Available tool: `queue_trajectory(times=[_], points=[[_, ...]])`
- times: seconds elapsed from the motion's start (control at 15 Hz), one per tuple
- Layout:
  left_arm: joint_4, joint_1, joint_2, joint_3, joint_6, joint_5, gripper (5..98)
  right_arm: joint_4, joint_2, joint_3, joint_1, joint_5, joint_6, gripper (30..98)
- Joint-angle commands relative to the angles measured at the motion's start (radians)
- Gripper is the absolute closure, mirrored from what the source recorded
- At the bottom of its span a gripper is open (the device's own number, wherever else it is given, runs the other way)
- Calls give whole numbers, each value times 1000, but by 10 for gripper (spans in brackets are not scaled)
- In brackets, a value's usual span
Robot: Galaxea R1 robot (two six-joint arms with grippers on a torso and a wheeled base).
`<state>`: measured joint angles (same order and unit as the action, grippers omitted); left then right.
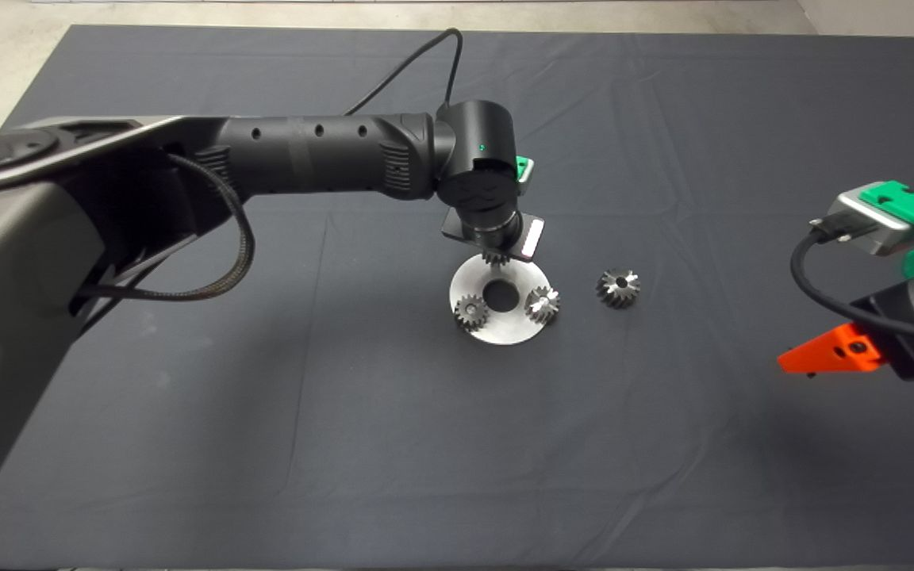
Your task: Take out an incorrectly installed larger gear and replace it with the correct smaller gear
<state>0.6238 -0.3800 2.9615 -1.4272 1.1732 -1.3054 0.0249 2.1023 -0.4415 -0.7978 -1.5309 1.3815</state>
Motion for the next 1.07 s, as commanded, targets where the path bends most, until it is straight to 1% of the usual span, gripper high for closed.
queue_trajectory(times=[0.0, 0.13, 0.33, 0.47, 0.67, 1.0], points=[[23, -14, 3, -8, 16, 15, 689, 32, 0, 5, -20, -37, 2, 407], [43, -14, 3, -16, 22, 15, 689, 32, 0, 5, -20, -37, 2, 407], [47, -14, 3, -16, 22, 15, 689, 33, 0, 5, -20, -38, 2, 407], [48, -14, 3, -18, 25, 20, 689, 33, 0, 5, -20, -38, 2, 407], [70, -6, 3, -18, 29, 23, 689, 33, 0, 5, -20, -37, 2, 407], [71, -7, 3, -14, 37, 24, 689, 33, -1, 5, -20, -38, 2, 407]])
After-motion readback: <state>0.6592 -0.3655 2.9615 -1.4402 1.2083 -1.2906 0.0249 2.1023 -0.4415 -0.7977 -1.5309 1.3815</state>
